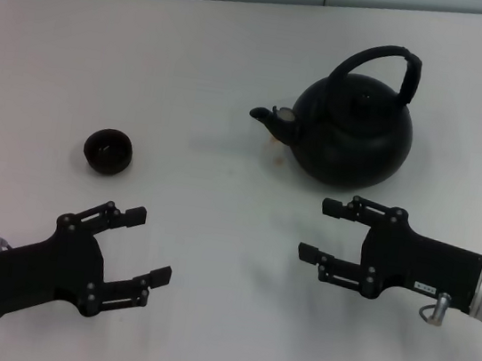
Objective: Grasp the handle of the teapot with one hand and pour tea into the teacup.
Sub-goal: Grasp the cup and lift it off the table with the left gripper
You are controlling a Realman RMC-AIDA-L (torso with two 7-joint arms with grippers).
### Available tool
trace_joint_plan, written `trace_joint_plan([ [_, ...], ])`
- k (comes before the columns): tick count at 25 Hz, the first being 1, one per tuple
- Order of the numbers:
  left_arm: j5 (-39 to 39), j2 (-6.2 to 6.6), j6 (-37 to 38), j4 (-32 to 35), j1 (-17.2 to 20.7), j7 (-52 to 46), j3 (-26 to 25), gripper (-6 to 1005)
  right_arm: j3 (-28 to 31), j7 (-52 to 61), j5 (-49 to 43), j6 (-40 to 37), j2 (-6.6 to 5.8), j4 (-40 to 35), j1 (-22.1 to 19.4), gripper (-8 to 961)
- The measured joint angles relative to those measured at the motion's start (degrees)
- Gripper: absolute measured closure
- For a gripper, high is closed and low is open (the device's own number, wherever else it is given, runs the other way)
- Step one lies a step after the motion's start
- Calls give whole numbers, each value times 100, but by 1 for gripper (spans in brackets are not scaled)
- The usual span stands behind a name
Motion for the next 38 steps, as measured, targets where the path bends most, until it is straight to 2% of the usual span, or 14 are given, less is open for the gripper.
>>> trace_joint_plan([
  [15, -18, 0, 1, 3, 14, 19, -34, 152, 0, 0, 0, 1, 0, 0, 0, 236],
  [22, -35, 3, -77, 57, 163, 85, -776, 152, 0, 0, 0, 8, 0, 0, 0, 236],
  [26, -37, 14, -393, 73, 264, 184, -1401, 152, 0, 0, 0, 10, 0, 0, 0, 235],
  [29, -37, 21, -593, 91, 323, 345, -1628, 152, 0, 0, 0, 10, 0, 0, 0, 235],
  [38, -39, 11, -1043, 233, 398, 408, -1770, 153, 0, 0, 0, 9, 0, 32, -9, 237],
])
